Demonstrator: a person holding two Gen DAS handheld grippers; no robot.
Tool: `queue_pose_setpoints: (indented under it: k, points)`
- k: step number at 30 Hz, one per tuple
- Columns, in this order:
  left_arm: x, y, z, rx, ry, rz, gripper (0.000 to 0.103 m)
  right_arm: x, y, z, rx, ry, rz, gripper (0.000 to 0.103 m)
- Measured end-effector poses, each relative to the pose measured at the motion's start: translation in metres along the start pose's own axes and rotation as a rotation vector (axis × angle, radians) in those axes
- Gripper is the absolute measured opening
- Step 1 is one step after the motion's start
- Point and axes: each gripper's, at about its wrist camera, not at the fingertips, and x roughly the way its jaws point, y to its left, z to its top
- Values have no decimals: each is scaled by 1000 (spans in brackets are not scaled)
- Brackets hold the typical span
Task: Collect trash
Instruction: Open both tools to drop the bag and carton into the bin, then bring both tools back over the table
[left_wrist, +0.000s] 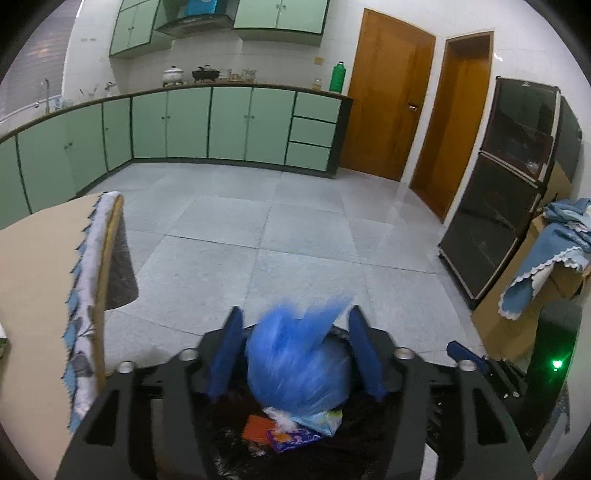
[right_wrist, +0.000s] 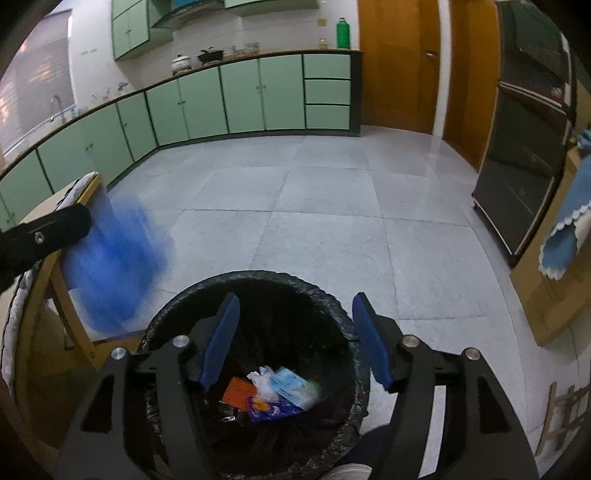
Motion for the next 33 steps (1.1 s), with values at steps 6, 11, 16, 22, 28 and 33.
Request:
queue_pose_setpoints:
  k: [6,11,16,22,28,33]
  points:
    - [-2,-2,5,-7,-11,-8,68,-6,-13,0,40,-15,-14,65]
    - [-23,6,9,-14,-49,0,69,-21,-6,6,32,-47,-3,65]
    - [-61,30,8,-39,-90,30,71,-49,16,12,-6,-89,24,68]
    - [-124,78,-2,-53,-150,146,77,-81,56,14,-37,-123,95,76]
    - [-187,134,-26,-65,-179,302,81,-113,117,15,-86,-159,187,88]
    - [-238,185,-54,-116,-191,449,81,-132,171,13,-127,-159,270,90]
